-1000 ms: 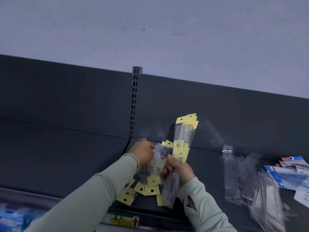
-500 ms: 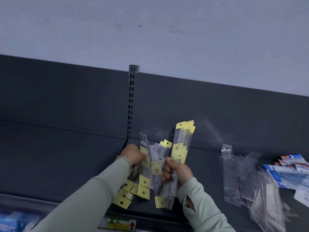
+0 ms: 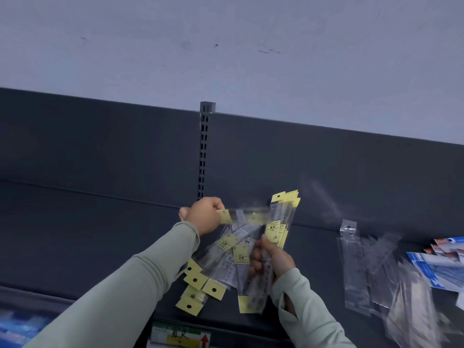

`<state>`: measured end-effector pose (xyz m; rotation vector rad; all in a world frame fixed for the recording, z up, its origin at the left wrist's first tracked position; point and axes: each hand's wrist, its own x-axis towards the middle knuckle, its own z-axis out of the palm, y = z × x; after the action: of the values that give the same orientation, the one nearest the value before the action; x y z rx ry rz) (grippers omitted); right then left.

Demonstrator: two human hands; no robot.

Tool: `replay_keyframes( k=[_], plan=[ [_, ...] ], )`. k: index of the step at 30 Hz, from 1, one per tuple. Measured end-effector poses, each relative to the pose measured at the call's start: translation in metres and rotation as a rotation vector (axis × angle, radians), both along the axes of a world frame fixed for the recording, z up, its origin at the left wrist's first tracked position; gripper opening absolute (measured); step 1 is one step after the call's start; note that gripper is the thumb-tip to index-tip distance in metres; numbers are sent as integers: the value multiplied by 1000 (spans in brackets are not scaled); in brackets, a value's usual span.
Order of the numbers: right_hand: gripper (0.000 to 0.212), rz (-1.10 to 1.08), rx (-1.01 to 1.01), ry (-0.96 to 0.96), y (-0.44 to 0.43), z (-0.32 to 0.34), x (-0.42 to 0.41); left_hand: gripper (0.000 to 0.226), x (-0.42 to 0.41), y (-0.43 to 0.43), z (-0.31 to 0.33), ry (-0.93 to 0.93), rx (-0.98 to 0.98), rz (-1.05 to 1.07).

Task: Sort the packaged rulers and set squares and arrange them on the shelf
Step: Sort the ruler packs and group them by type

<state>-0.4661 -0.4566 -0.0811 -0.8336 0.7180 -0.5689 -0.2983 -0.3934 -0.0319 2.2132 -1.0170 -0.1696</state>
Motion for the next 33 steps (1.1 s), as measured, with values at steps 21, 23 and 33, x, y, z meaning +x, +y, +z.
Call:
replay_keyframes(
  k=[21,23,33],
  plan=[
    [54,179,-410,182,-6,-7,-9,50,-44,-9,-7,-430,-175,-386],
    [35,161,-416,193,-7,-7,-9,45,-36,-8,-11,-235,-146,-281],
    [16,76,-54,-26,-4,-6,-7,27,-15,-1,-29,-22,450,-166]
  ],
)
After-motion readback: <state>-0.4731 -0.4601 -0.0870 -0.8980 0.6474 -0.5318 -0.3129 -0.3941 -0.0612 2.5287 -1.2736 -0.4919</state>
